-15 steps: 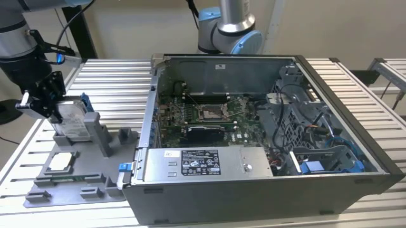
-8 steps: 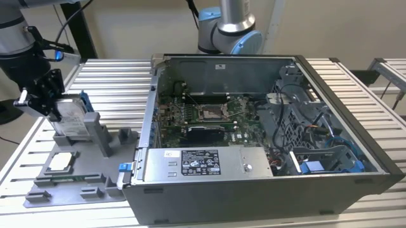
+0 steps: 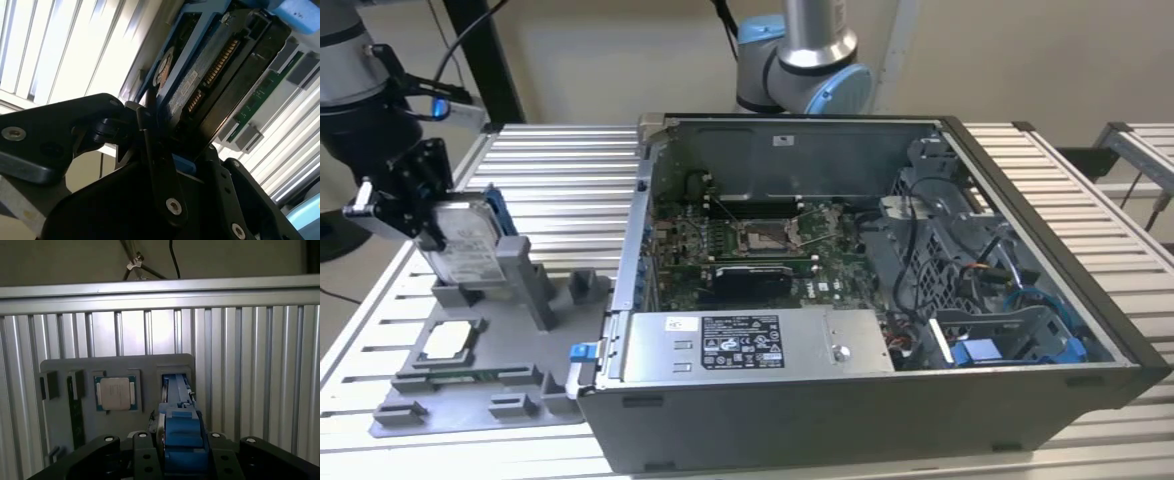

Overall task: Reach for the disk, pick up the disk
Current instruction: 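Pick up the disk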

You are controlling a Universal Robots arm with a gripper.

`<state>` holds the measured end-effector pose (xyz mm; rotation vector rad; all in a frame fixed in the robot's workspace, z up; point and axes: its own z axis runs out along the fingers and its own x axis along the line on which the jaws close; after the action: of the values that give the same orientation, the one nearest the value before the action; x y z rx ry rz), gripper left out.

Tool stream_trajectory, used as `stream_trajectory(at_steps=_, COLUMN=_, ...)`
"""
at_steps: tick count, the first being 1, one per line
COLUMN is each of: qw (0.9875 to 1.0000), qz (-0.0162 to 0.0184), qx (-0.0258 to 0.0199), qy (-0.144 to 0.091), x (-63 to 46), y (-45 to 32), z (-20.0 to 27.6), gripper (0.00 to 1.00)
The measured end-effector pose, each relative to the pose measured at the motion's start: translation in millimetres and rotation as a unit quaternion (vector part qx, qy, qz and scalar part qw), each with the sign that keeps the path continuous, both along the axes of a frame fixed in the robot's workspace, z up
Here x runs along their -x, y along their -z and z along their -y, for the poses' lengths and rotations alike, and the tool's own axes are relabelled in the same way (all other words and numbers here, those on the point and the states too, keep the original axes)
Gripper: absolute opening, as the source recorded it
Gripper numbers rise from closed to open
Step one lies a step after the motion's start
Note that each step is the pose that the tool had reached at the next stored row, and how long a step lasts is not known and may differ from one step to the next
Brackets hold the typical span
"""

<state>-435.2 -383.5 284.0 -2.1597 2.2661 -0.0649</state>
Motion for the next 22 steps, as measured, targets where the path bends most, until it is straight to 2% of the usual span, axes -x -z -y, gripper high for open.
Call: stream_trajectory(at_steps=22, qw=1.0, qz=0.0, qx=0.0003, qy=0.0, x=0.1, y=-22.4, z=0.0, gripper=0.0)
